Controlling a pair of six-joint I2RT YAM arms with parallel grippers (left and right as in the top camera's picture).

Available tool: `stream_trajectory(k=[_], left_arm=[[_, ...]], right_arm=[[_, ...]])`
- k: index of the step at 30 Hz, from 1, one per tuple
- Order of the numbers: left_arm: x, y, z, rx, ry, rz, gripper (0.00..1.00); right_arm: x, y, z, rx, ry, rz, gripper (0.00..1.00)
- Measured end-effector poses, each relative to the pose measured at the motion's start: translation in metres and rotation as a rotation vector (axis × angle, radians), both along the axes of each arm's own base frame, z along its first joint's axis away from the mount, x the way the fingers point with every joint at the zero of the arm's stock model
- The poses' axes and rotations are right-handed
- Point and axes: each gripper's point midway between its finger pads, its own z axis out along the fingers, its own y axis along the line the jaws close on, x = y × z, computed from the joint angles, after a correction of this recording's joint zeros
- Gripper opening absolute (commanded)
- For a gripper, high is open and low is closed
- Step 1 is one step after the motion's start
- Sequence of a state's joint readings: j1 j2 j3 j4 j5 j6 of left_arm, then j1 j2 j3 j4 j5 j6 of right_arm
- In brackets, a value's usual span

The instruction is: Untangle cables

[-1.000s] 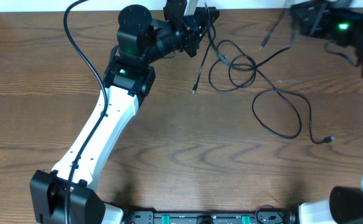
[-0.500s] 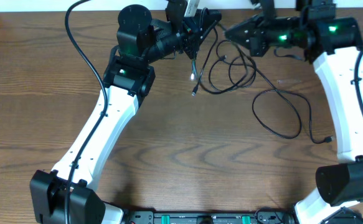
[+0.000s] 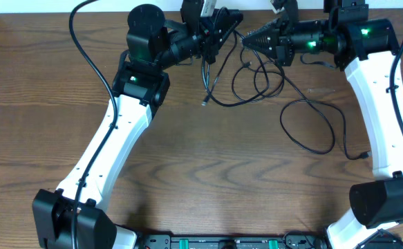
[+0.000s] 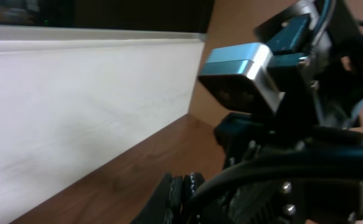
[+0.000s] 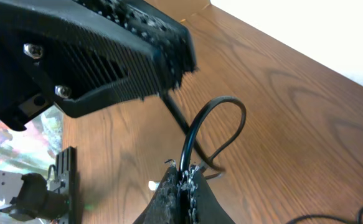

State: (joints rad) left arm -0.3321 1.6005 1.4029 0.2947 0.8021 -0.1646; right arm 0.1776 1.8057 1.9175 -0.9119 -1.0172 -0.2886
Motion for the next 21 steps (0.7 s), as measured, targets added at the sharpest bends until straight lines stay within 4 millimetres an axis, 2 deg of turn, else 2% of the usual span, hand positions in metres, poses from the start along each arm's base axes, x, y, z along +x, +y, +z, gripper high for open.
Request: stream_trajectory(k=[8,21], left_arm=[[-0.015,-0.015,0.005,-0.018,-0.005,-0.074,0.08],[-0.020,-0.017,0.010,-0.025,-0.031,-0.106,0.07]], right_arm=[[0.001,0.017,0.009,0.019,-0.084,0.047,0.01],[0.001,0.019,0.012,0.027,-0.103,0.054,0.01]])
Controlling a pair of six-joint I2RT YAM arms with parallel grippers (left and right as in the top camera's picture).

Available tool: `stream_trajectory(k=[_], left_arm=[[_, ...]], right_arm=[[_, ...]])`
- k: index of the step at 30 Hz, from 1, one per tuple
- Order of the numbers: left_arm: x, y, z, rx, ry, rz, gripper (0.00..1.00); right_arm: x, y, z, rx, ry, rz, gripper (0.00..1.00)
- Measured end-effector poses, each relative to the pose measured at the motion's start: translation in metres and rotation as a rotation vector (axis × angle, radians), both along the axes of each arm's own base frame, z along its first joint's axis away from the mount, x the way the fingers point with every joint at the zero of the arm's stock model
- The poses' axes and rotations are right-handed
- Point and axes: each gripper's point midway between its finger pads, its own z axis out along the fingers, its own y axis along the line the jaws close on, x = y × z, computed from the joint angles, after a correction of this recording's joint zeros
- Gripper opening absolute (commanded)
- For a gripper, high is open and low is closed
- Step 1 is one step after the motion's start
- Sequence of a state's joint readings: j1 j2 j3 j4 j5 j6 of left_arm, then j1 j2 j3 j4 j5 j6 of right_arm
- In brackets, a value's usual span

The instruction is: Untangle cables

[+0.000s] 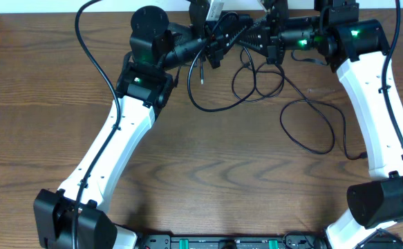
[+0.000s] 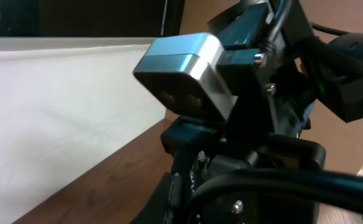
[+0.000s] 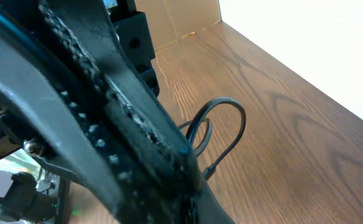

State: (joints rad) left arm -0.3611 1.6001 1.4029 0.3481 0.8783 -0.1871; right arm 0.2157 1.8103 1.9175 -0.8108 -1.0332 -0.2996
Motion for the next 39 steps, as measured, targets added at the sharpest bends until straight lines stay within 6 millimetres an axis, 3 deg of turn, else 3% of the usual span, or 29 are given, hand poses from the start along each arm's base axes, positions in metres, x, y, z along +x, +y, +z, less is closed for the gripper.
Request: stream_trajectory(k=[16,21,23,26,29,30,34,37,39], left_arm=[[-0.004,0.000,0.007,-0.011,-0.033,-0.013,0.07],[-0.005,-0.001,0.008,-0.012,-0.036,-0.018,0.07],[-0.007,-0.001,0.008,-0.012,-0.036,-0.028,0.08],[-0.007,0.001,0.010,-0.013,-0.036,-0.033,0.08],[-0.002,0.009,0.007,-0.011,-0.013,-0.015,0.08],[0.001,0.013,0.006,-0.015,-0.001,-0.004,0.07],[0.012,0.030,0.007,-0.037,0.049,0.030,0.07],[0.010,0.030,0.007,-0.043,0.066,0.018,0.07],[0.008,0.029,0.007,-0.046,0.069,0.006,0.07]], right_arm=[[0.003,0.002,0.007,0.018,-0.043,0.011,0.21],[0.002,0.002,0.007,0.021,-0.044,0.017,0.49],[0.002,0.002,0.007,0.020,-0.045,0.016,0.65],[0.003,0.002,0.006,0.019,-0.045,0.015,0.72],[0.002,0.002,0.005,0.018,-0.035,0.015,0.69],[0.002,0.002,0.005,0.017,-0.032,0.015,0.59],[0.001,0.002,0.004,0.014,-0.032,0.017,0.03],[0.001,0.002,0.003,0.013,-0.030,0.017,0.01],[0.001,0.002,0.004,0.014,-0.029,0.017,0.05]])
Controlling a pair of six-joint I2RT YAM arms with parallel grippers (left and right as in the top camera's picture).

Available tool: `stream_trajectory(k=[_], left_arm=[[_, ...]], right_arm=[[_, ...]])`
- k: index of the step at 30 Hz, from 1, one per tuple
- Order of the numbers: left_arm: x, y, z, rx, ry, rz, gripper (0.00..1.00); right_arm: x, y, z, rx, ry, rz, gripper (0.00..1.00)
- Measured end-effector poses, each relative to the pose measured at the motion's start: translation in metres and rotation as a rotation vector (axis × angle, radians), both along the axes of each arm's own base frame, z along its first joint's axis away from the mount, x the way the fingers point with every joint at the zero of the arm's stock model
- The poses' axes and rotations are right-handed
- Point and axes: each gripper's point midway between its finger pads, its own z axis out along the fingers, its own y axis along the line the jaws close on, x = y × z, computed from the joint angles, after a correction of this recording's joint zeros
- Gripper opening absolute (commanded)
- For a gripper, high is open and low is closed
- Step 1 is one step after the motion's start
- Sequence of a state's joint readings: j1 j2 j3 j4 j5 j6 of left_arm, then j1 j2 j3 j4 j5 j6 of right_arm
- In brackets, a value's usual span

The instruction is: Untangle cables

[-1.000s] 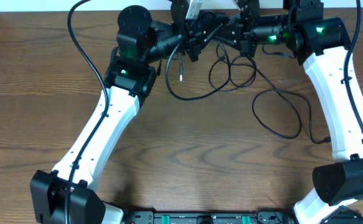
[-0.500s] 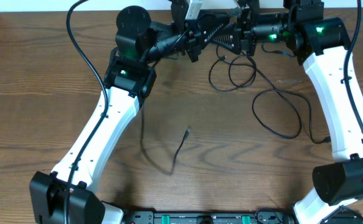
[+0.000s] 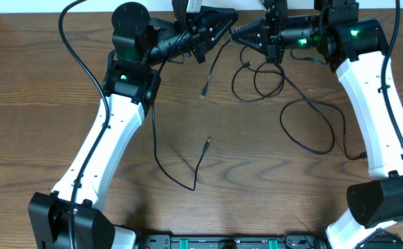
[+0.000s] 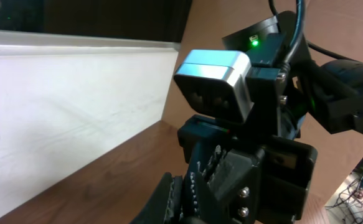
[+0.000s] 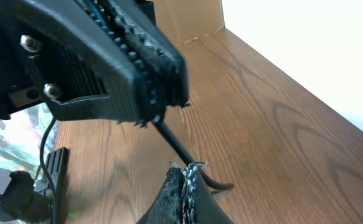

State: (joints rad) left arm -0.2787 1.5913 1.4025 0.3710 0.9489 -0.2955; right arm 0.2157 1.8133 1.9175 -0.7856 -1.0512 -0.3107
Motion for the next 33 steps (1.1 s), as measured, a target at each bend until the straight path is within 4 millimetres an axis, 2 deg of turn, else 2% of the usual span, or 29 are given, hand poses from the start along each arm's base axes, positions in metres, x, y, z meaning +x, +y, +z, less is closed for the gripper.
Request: stream_trajectory(k=[1,5,6,7,9,11,14,15,18,19,23,28,33], left_arm=[[-0.001,-0.001,0.000,0.000,0.000,-0.008,0.08],[-0.006,-0.003,0.000,0.002,0.003,-0.041,0.07],[-0.008,-0.003,-0.001,0.002,0.005,-0.051,0.08],[-0.011,-0.004,-0.001,0.003,0.006,-0.067,0.07],[-0.017,-0.008,-0.001,0.004,0.010,-0.103,0.08],[-0.020,-0.010,-0.001,0.005,0.009,-0.120,0.07],[-0.018,-0.009,-0.001,0.003,0.007,-0.107,0.08],[-0.018,-0.009,-0.001,0.003,0.008,-0.105,0.13],[-0.019,-0.009,-0.001,0.004,0.011,-0.113,0.49],[-0.020,-0.010,-0.004,0.010,0.020,-0.122,0.55],[-0.020,-0.006,-0.023,0.052,0.089,-0.132,0.64],[-0.013,0.020,-0.065,0.135,0.243,-0.089,0.74],[-0.013,0.049,-0.125,0.311,0.386,0.023,0.83]], right_arm=[[0.000,0.000,0.000,0.000,0.000,0.000,0.09],[0.000,0.000,0.000,-0.001,-0.007,0.002,0.41],[0.000,0.000,0.000,-0.001,-0.004,0.001,0.45],[0.000,0.000,0.000,-0.002,-0.010,0.004,0.44],[-0.001,0.001,0.000,-0.002,-0.011,0.006,0.20],[-0.002,0.002,0.001,0.001,-0.014,0.013,0.01],[-0.008,0.008,0.002,0.012,-0.005,0.041,0.01],[-0.009,0.009,0.002,0.012,-0.004,0.044,0.01],[-0.009,0.008,0.000,0.007,0.006,0.040,0.01],[-0.009,0.008,-0.001,0.003,0.008,0.035,0.01],[-0.005,0.005,-0.006,-0.021,0.025,0.003,0.01],[0.004,-0.003,-0.006,-0.026,0.033,-0.041,0.01],[0.011,-0.007,-0.003,-0.019,0.031,-0.073,0.01]])
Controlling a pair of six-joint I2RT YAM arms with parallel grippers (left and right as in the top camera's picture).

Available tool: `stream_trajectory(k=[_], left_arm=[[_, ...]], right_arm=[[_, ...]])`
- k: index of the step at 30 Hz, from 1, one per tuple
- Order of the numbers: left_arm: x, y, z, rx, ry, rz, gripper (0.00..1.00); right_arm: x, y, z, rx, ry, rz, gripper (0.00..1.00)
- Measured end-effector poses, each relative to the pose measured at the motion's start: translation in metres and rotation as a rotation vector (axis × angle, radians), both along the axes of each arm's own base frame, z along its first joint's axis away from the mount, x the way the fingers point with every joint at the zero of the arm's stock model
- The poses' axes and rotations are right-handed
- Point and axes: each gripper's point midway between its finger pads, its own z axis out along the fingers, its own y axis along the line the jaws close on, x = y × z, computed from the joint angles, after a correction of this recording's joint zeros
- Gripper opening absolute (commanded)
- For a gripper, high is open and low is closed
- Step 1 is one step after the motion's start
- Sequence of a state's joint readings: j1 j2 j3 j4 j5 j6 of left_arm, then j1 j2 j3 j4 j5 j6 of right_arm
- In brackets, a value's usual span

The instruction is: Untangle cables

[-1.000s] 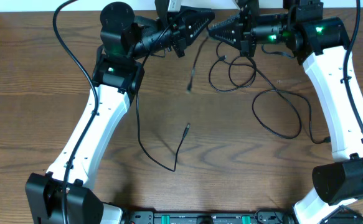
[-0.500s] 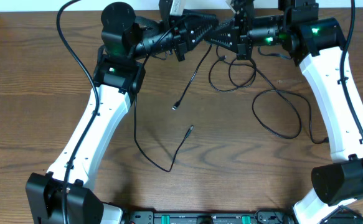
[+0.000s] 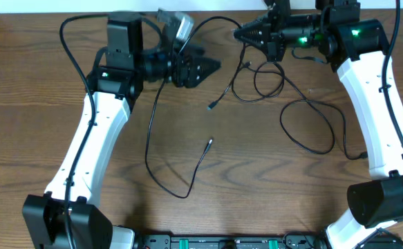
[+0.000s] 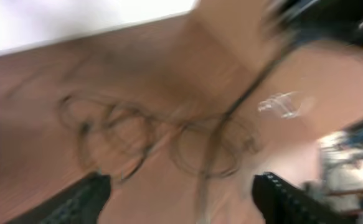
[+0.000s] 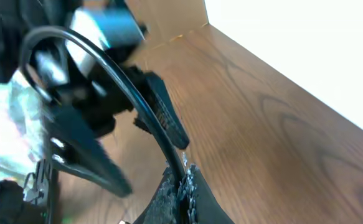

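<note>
Thin black cables lie tangled in loops [image 3: 258, 81] at the back of the wooden table [image 3: 35, 104]. My right gripper [image 3: 238, 32] is shut on one black cable [image 5: 137, 106] close to its fingertips [image 5: 182, 174]. That cable arcs left and runs down to a long freed stretch [image 3: 148, 149] ending in a plug [image 3: 209, 143]. My left gripper [image 3: 207, 70] hangs open left of the tangle, nothing between its fingers [image 4: 88, 194]. Its wrist view is blurred and shows the loops [image 4: 137, 130] ahead of the gripper [image 4: 187, 200].
A short cable end with a plug [image 3: 213, 106] points out of the tangle toward the left gripper. Another loop [image 3: 312, 128] trails to the right and ends near the right arm [image 3: 377, 104]. A white wall borders the table's far edge.
My left gripper was shut high up next to the right gripper. Now it stands open, lower and nearer the table's middle, holding nothing. The right gripper stays shut on its cable.
Both grippers were shut on cable close together above the tangle at the back. Then they overlapped tip to tip. After that a long cable lay stretched out to the front left. Now the left gripper has let go and the right holds on.
</note>
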State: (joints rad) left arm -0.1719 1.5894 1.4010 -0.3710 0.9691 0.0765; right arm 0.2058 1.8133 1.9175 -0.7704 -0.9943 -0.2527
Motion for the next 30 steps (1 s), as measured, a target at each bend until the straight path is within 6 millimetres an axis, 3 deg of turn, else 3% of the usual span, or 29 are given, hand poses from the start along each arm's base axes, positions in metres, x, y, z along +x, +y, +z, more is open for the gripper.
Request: stream_trajectory(k=[5,8,17,23,30], left_arm=[[0.021,0.044,-0.049,0.305,0.029,0.236,0.88],[0.038,0.091,-0.068,0.536,0.010,0.439,0.89],[0.048,0.196,-0.076,0.767,0.075,0.827,0.89],[0.044,0.230,-0.078,0.771,0.132,0.942,0.89],[0.031,0.251,-0.087,0.790,0.213,0.983,0.89]], right_arm=[[-0.002,-0.001,-0.004,-0.003,0.046,-0.013,0.01],[-0.006,-0.006,-0.017,-0.039,0.125,-0.044,0.01],[-0.028,-0.006,-0.052,-0.173,0.285,-0.086,0.01],[-0.053,0.021,-0.078,-0.255,0.333,-0.027,0.01],[-0.100,0.049,-0.139,-0.381,0.458,0.063,0.01]])
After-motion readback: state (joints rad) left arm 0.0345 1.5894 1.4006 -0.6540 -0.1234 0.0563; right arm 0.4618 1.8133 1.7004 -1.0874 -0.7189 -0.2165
